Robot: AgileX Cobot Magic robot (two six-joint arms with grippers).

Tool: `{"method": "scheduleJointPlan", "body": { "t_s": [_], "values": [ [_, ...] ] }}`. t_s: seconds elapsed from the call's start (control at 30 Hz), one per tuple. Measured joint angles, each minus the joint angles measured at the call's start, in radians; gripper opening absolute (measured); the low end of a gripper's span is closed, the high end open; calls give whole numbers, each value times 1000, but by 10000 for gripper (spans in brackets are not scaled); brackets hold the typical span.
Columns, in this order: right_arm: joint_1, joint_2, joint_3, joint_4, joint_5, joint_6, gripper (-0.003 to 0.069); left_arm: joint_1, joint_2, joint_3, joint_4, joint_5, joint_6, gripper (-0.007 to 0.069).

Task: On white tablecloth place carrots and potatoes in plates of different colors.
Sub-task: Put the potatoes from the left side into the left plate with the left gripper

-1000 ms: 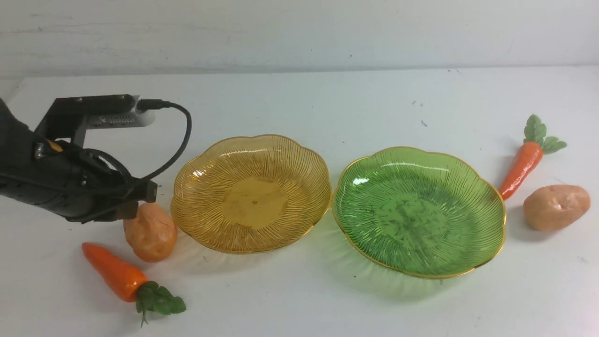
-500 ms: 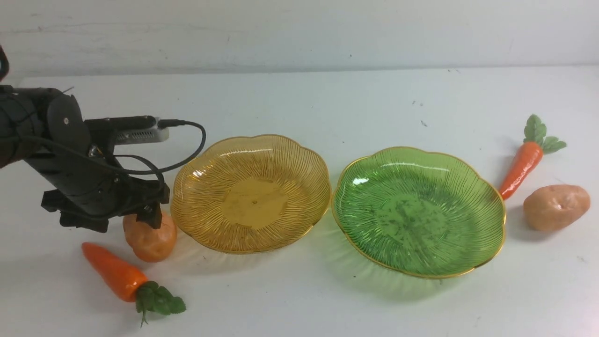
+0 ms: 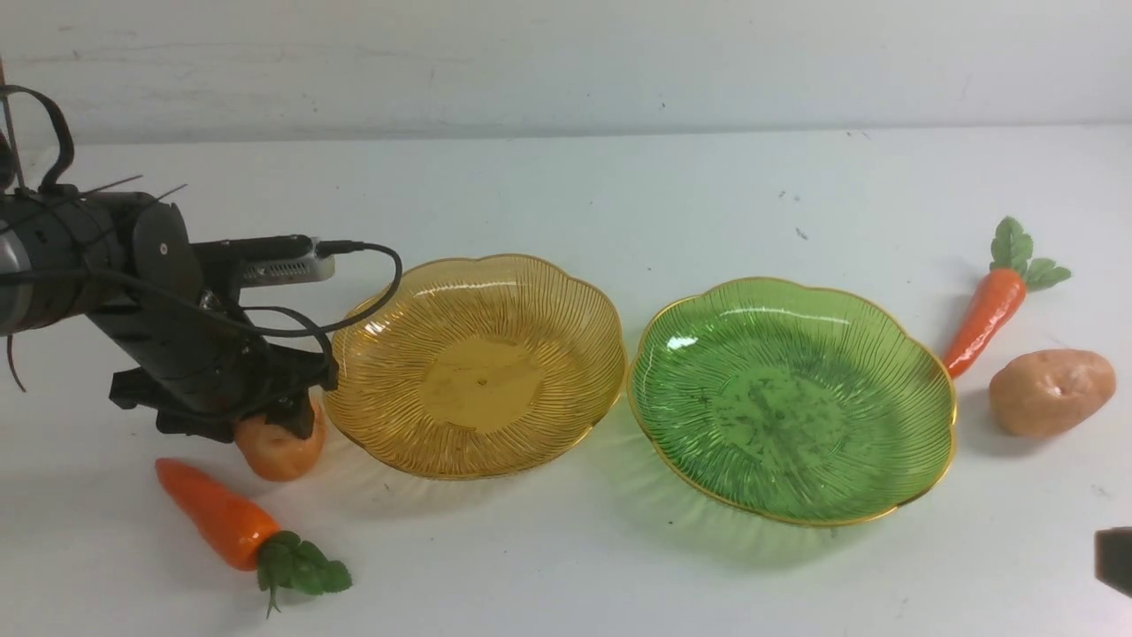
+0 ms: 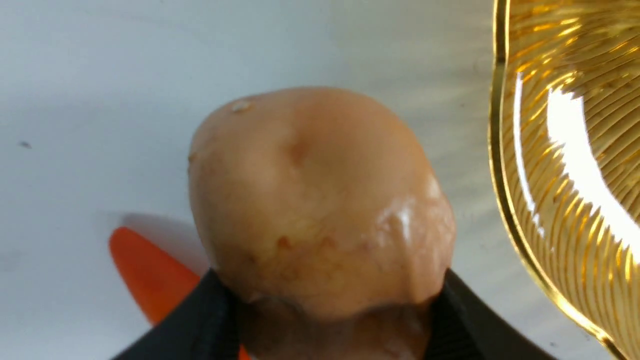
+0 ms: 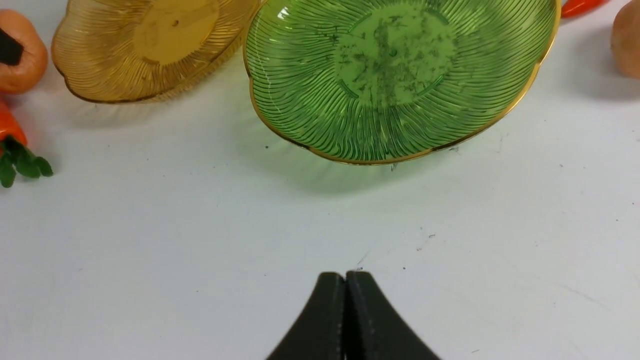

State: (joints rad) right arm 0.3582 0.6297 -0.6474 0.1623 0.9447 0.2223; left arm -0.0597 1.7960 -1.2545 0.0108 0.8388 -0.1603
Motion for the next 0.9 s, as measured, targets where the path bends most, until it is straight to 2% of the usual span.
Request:
{"method": "scheduleJointPlan", "body": {
  "t_s": [0.2, 0.4, 0.47, 0.53, 0.6, 0.7, 0.9],
  "values": [
    [0, 9, -10, -10, 14, 3, -15, -16, -85, -75, -40, 31, 14, 359],
    [-17, 111, -98, -141, 89, 65, -15, -172, -99, -93, -231, -39, 266, 359],
    [-50, 155, -145, -196, 116, 89, -15, -230, -70, -93, -250, -70, 295, 359],
    [-112, 218, -210, -239, 153, 96, -15, -264, -27, -93, -250, -117, 289, 364],
    [-180, 276, -266, -233, 182, 67, -15, -268, 20, -93, -241, -135, 257, 403],
    [-282, 353, -318, -180, 191, 5, -15, -268, 55, -93, -217, -119, 231, 491],
    [-454, 470, -387, -21, 165, -105, -15, -268, 48, -93, -201, -88, 228, 603]
  ]
}}
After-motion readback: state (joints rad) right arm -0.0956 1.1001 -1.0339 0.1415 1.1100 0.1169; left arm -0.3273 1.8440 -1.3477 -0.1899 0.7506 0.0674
